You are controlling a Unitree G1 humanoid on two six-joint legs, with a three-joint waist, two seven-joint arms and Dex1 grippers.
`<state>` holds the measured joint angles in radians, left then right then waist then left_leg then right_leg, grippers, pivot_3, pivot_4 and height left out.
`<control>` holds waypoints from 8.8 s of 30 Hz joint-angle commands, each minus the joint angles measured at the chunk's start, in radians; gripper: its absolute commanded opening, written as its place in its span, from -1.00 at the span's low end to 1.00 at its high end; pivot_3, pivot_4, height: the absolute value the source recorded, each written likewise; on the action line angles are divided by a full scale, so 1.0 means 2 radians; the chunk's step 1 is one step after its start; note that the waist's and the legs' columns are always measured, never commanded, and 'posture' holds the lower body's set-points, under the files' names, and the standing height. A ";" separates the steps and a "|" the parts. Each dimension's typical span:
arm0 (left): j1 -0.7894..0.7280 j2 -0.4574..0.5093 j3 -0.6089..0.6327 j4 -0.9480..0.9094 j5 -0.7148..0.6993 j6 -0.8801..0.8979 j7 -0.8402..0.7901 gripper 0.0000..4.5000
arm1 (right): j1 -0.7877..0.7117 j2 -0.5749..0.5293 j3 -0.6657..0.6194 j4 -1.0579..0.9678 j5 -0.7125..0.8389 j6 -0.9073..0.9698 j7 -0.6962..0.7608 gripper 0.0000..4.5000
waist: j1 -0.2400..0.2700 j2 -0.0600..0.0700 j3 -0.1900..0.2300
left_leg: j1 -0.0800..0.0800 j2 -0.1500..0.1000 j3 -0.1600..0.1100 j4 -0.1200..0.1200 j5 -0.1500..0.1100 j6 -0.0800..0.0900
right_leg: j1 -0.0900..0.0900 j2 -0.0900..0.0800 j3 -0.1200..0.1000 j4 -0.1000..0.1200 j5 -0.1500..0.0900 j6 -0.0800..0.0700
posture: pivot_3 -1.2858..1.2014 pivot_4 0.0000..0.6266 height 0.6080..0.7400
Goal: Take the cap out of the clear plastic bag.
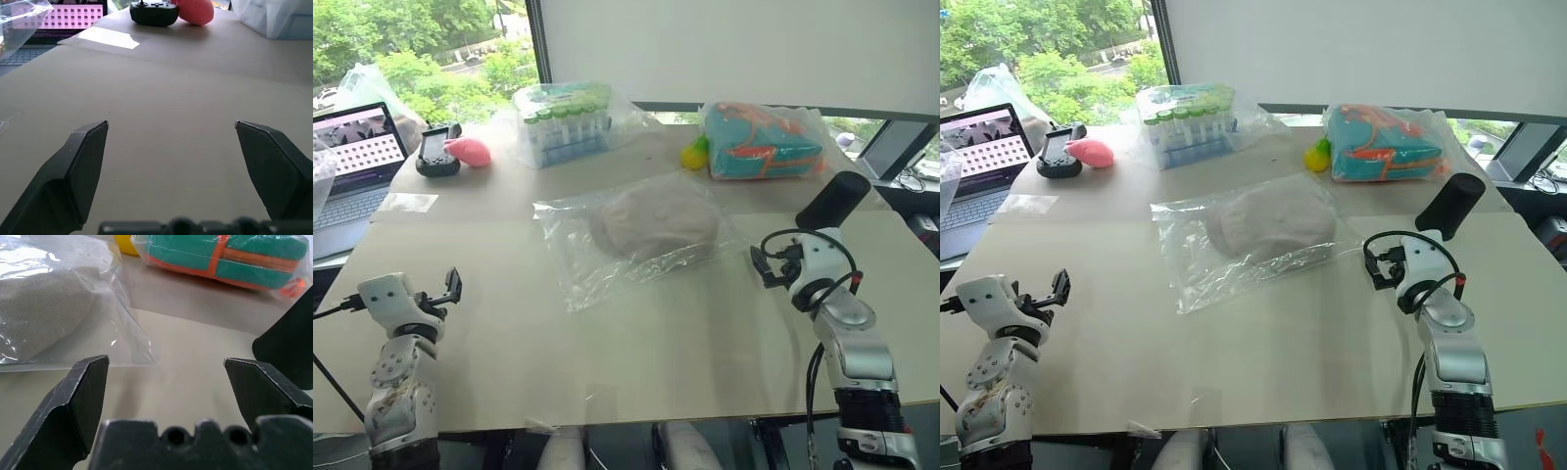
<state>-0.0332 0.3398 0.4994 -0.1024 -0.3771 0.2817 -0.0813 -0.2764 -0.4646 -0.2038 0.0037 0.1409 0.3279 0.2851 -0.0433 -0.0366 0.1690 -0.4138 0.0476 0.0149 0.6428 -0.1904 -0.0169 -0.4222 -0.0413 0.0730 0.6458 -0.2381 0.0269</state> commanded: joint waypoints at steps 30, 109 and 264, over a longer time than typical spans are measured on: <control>-0.014 0.195 -0.108 -0.135 -0.097 0.113 -0.326 0.99 | -0.063 -0.100 0.267 -0.148 -0.265 -0.262 0.149 1.00 | 0.001 0.000 0.000 | 0.000 0.000 0.000 0.000 0.000 0.000 | 0.000 0.000 0.000 0.000 -0.001 0.001 | 0.03 -0.52 1.00; -0.487 0.142 -0.551 0.649 0.581 -0.622 0.075 -0.88 | -0.049 0.012 0.168 -0.301 0.039 0.242 0.107 1.00 | 0.014 -0.001 0.000 | -0.003 0.000 -0.001 0.001 0.000 0.000 | -0.002 0.000 -0.002 0.001 0.000 0.000 | 0.03 -0.52 1.00; -0.603 -0.065 -0.324 0.340 0.122 -0.053 -0.527 -0.98 | -0.072 -0.174 0.332 -0.314 -0.053 0.217 -0.023 1.00 | 0.000 0.000 0.000 | -0.004 -0.002 -0.004 0.002 0.001 0.001 | -0.002 0.000 -0.002 0.000 -0.002 0.004 | 0.03 -0.52 1.00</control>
<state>-1.2141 0.2001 -0.1699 0.6292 -0.1104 0.1560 -1.1317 -0.3963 -0.8027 0.4438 -0.6333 0.1264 0.8130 0.2540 -0.0431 -0.0359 0.1692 -0.4223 0.0437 0.0066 0.6459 -0.1889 -0.0146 -0.4255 -0.0415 0.0692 0.6460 -0.2418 0.0345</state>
